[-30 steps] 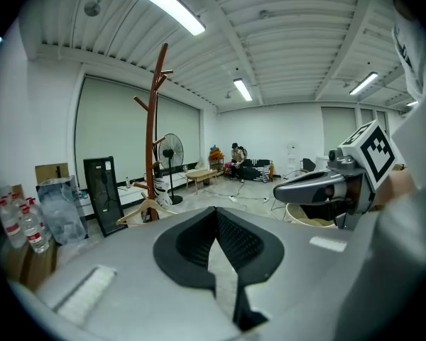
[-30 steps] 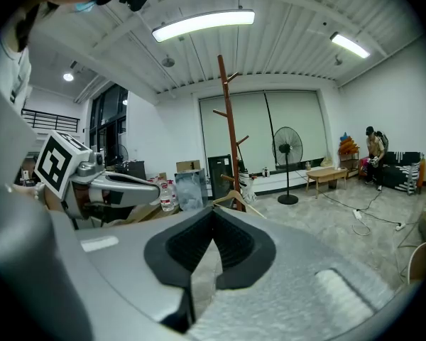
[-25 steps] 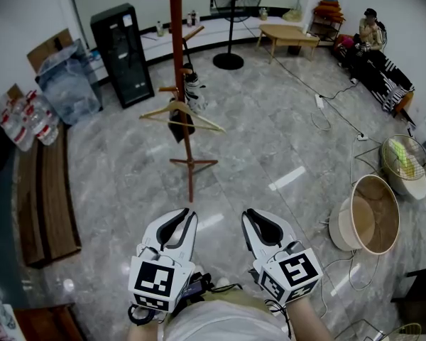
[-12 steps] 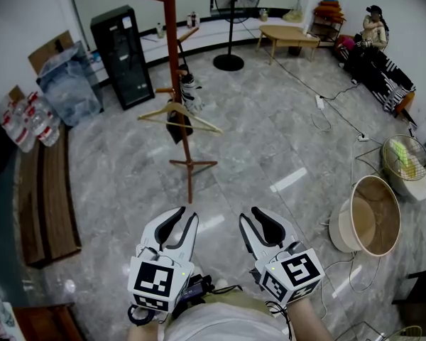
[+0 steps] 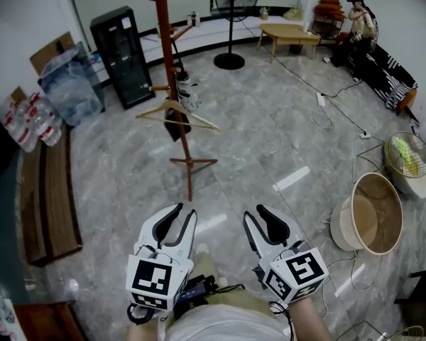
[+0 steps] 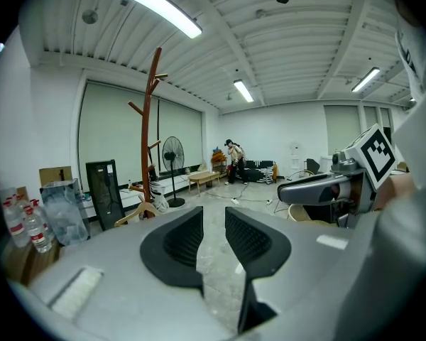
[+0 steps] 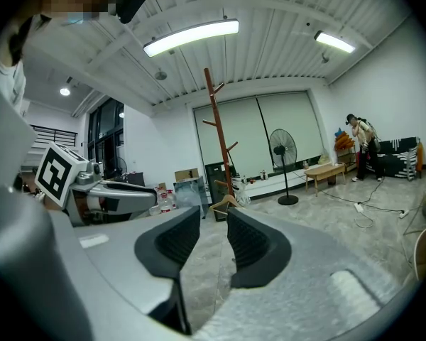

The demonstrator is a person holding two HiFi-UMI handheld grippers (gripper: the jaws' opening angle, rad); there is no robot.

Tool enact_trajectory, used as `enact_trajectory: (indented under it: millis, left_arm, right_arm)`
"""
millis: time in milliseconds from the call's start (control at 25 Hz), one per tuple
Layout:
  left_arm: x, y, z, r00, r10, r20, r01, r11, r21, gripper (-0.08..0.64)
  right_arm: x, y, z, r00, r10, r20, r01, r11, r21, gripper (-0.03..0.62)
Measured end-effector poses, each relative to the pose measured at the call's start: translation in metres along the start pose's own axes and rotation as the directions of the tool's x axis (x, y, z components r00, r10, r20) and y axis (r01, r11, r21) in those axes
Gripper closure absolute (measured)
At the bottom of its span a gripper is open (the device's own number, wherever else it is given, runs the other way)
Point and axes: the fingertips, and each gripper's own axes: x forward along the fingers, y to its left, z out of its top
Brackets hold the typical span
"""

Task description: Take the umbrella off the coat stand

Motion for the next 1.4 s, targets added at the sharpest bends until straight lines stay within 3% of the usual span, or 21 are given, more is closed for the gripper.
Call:
enact_trajectory:
  millis: [320, 560, 920, 1400]
  left_arm:
    - [0.01, -0.001, 0.0, 1.0, -0.017, 0.006, 0.017, 1.0, -0.012, 0.463]
    - [0.058, 0.016, 0.007, 0.999, -0.033, 0.014, 0.033, 0.999, -0.005, 0.463]
    - [0.121, 0.056, 0.031, 0.998, -0.062, 0.02, 0.063, 0.998, -0.011, 0.463]
    - [0.185, 0.132, 0.069, 0.998, -0.05, 0.036, 0.05, 0.999, -0.004, 0.463]
  right_arm:
    - [0.003, -0.006, -0.002, 1.0, -0.012, -0.003, 0.012, 1.0, -0.002, 0.476]
    - [0.038, -0.037, 0.005, 1.0, -0.018, -0.001, 0.018, 1.0, -0.006, 0.474]
    - [0.099, -0.066, 0.034, 1.0, -0.026, -0.01, 0.025, 0.999, -0.024, 0.476]
    - [0.19, -0.088, 0.078, 1.0, -0.015, -0.011, 0.014, 0.999, -0.04, 0.476]
